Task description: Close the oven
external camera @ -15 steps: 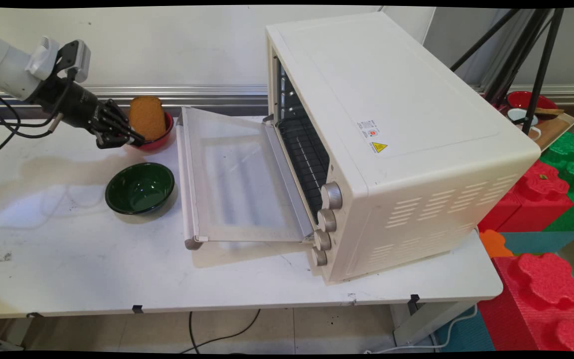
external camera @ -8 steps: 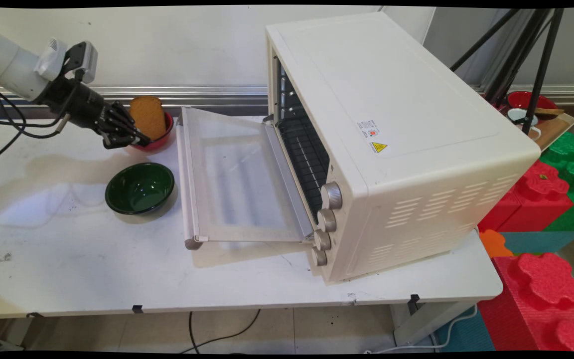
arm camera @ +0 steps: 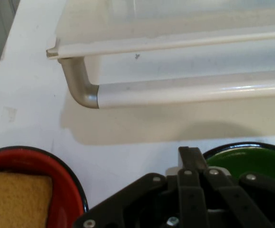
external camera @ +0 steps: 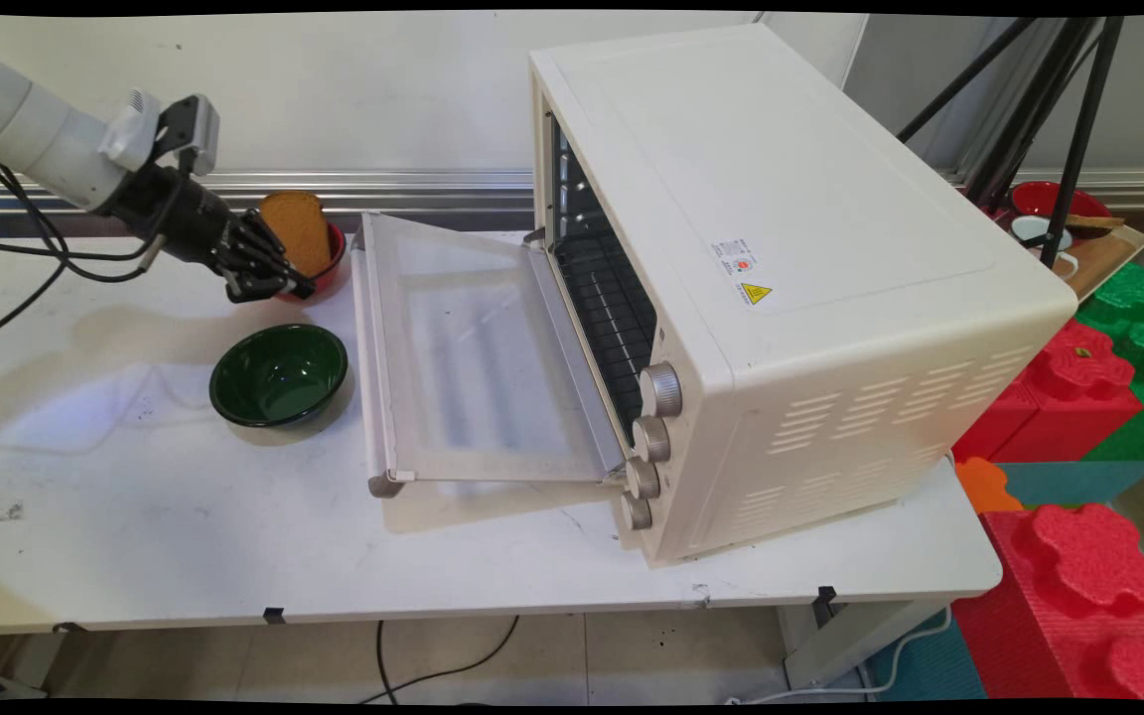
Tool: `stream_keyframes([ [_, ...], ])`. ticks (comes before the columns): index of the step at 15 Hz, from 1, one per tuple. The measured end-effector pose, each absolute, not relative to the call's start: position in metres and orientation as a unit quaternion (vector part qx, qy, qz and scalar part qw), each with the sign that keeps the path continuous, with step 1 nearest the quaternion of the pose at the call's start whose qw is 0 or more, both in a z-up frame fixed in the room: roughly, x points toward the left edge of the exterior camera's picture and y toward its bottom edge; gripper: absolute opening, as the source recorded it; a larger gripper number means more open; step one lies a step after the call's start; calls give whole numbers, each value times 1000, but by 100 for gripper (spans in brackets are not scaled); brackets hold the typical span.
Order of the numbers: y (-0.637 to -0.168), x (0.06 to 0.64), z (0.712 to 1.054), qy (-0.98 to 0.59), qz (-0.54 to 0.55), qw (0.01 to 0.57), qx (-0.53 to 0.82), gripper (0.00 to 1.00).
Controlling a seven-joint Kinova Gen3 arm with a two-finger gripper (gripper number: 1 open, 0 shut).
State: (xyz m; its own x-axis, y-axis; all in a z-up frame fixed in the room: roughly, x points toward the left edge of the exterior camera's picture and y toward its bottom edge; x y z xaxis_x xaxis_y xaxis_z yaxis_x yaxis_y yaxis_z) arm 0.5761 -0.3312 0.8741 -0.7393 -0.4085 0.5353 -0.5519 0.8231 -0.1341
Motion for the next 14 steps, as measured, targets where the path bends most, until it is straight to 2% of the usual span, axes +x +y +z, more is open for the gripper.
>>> stream_keyframes([
  [14,-348,556,843,-914,150,267,267,0],
])
